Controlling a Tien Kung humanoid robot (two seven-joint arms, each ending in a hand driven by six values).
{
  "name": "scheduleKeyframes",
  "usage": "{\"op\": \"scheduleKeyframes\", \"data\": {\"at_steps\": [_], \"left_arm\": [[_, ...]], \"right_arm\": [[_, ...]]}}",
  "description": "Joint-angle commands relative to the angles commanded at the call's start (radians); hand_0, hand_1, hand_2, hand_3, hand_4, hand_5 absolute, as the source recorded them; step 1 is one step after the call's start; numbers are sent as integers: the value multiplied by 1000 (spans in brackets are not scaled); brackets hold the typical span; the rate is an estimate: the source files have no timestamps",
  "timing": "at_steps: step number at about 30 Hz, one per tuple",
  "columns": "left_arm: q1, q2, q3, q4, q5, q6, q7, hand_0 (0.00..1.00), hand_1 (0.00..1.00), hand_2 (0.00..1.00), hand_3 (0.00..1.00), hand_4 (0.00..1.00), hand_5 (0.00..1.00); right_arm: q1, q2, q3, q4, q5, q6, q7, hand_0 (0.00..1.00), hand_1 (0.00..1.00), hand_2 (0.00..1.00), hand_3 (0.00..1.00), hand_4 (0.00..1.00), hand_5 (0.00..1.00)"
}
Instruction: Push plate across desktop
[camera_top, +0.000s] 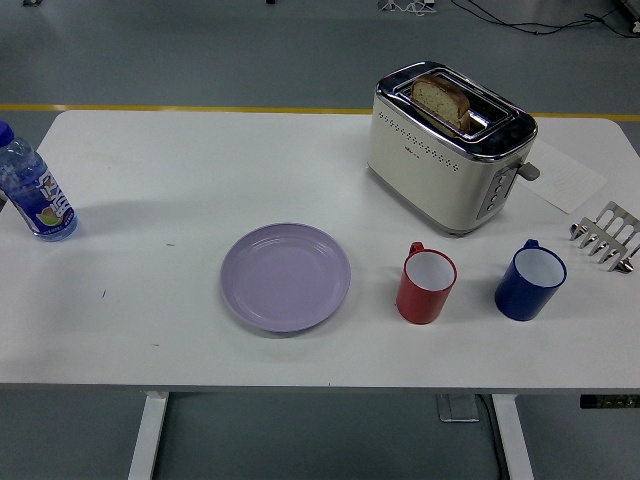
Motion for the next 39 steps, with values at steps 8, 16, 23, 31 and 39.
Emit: {"op": "scheduleKeyframes", "data": {"at_steps": [8, 16, 23, 31, 39], "left_arm": [[3, 0, -53, 11, -209, -102, 175, 667, 664, 652, 634, 482, 998], [7, 3, -78, 18, -303, -161, 301, 659, 672, 662, 639, 491, 998], [11, 0, -82, 15, -303, -167, 320, 651, 677, 670, 655, 495, 998], [10, -4, -81, 17, -305, -155, 313, 654, 671, 667, 652, 495, 998], [12, -9, -83, 25, -305, -141, 310, 655, 669, 666, 650, 500, 998]], "right_arm": [[1, -1, 0, 0, 0, 0, 1, 607, 516, 570, 578, 371, 268], [3, -2, 3, 0, -5, -1, 1, 607, 513, 566, 578, 372, 264], [2, -2, 5, 0, -8, -2, 1, 607, 514, 566, 578, 372, 265], [3, -2, 7, 0, -12, -2, 0, 607, 515, 566, 578, 371, 264], [3, -2, 12, 0, -22, -1, -2, 606, 512, 566, 578, 371, 264]]}}
